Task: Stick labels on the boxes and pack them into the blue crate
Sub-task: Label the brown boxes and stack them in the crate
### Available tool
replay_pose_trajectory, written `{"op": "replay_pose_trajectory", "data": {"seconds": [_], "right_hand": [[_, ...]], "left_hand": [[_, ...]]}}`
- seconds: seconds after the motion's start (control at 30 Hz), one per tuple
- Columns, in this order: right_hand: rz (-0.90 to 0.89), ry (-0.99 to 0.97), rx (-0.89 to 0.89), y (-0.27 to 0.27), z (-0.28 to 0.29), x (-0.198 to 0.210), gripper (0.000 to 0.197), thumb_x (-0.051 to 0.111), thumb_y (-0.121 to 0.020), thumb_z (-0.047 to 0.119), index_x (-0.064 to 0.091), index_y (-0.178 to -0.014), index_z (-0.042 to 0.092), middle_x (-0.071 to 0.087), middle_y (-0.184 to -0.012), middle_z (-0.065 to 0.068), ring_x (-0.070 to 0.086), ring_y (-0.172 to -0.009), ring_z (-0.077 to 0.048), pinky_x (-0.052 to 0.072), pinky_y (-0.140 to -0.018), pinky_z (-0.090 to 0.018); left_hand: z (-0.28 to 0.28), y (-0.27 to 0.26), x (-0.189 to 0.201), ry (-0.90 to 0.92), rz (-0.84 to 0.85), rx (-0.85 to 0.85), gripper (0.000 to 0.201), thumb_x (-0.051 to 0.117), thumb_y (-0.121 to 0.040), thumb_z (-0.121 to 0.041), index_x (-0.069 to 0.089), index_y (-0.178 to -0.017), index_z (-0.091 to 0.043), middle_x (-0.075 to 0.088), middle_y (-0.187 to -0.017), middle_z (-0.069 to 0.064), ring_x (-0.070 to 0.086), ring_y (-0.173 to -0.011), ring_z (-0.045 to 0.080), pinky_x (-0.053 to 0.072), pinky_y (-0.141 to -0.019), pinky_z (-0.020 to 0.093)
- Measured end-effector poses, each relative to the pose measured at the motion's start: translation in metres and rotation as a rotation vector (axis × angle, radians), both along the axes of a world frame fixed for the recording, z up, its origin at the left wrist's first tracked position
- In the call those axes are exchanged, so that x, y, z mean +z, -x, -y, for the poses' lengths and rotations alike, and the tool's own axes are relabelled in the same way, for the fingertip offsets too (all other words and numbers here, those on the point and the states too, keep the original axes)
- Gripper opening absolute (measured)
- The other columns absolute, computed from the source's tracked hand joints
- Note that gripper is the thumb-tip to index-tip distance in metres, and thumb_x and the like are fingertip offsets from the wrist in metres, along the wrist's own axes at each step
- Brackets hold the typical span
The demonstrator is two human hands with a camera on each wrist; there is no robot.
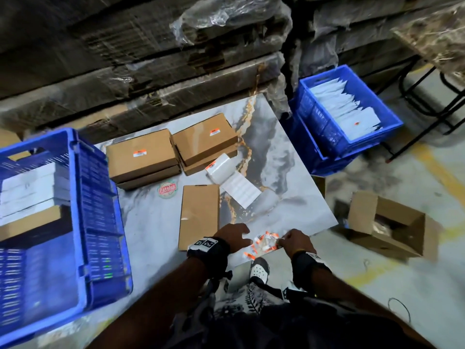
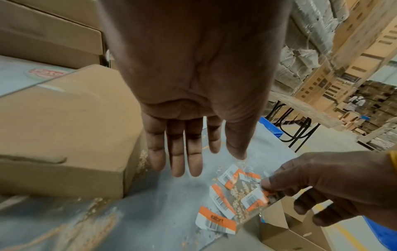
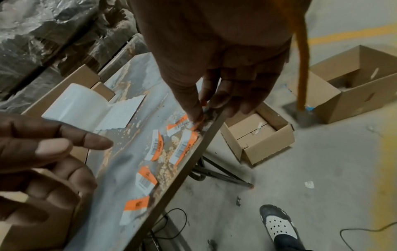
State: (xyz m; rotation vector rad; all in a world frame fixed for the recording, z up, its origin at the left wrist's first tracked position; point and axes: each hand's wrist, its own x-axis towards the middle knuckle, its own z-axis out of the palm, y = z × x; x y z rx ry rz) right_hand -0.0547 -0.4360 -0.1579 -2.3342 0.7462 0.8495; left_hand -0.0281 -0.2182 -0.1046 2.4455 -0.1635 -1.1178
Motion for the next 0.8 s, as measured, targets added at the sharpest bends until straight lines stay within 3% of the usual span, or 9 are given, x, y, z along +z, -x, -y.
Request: {"op": "replay_pose_trajectory", "data": {"seconds": [0.17,0.4,0.53,0.63,0.7,0.8], "right_hand": [[-0.012,0.059,0.034,0.003,0.000,0.004,0.032,0.073,-0.072,0.044,0.060,-0.092,0.022,0.067,-0.103,-0.005,0.062,-0.099,-0.028,0.049,-0.079,-0.033],[0.008,0.052,0.125,-0.013,0.006,0.013,0.049,0.063,-0.079,0.064,0.052,-0.099,0.021,0.064,-0.109,-0.009,0.060,-0.104,-0.030,0.048,-0.085,-0.037],[0.075,0.000,0.132,-0.042,-0.010,0.028,0.030,0.059,-0.082,0.050,0.054,-0.098,0.025,0.065,-0.105,-0.007,0.061,-0.098,-0.029,0.050,-0.086,-0.039],[0.138,-0.071,0.191,-0.072,-0.041,0.040,0.019,0.059,-0.085,0.033,0.057,-0.102,0.025,0.063,-0.104,-0.005,0.061,-0.101,-0.029,0.047,-0.082,-0.032],[0.205,-0.136,0.238,-0.094,-0.063,0.042,0.022,0.060,-0.087,0.028,0.058,-0.109,0.022,0.065,-0.110,-0.007,0.060,-0.104,-0.030,0.045,-0.081,-0.030],[0.311,-0.210,0.285,-0.126,-0.097,0.041,0.039,0.065,-0.086,0.031,0.054,-0.122,0.018,0.063,-0.119,-0.015,0.060,-0.106,-0.031,0.046,-0.090,-0.033]], "left_hand": [[-0.007,0.005,0.004,-0.008,0.034,0.099,0.045,0.061,-0.092,-0.042,0.056,-0.132,-0.021,0.056,-0.139,0.002,0.052,-0.126,0.023,0.039,-0.104,0.029],[-0.036,0.002,0.014,0.010,0.160,0.364,0.031,0.057,-0.091,-0.029,0.063,-0.121,-0.020,0.065,-0.126,0.006,0.058,-0.116,0.027,0.046,-0.095,0.030],[-0.057,-0.001,0.015,-0.026,0.268,0.426,0.033,0.058,-0.091,-0.025,0.061,-0.123,-0.019,0.063,-0.124,0.009,0.057,-0.114,0.026,0.042,-0.091,0.028],[-0.071,-0.004,0.015,-0.046,0.283,0.470,0.036,0.059,-0.092,-0.028,0.058,-0.127,-0.021,0.056,-0.125,0.010,0.056,-0.113,0.025,0.042,-0.092,0.029],[-0.077,-0.007,0.014,-0.047,0.278,0.470,0.038,0.059,-0.093,-0.030,0.055,-0.130,-0.021,0.054,-0.126,0.010,0.055,-0.114,0.026,0.042,-0.095,0.030],[-0.085,-0.015,0.016,-0.034,0.259,0.468,0.042,0.059,-0.093,-0.032,0.052,-0.133,-0.022,0.053,-0.129,0.010,0.052,-0.119,0.026,0.041,-0.099,0.031]]}}
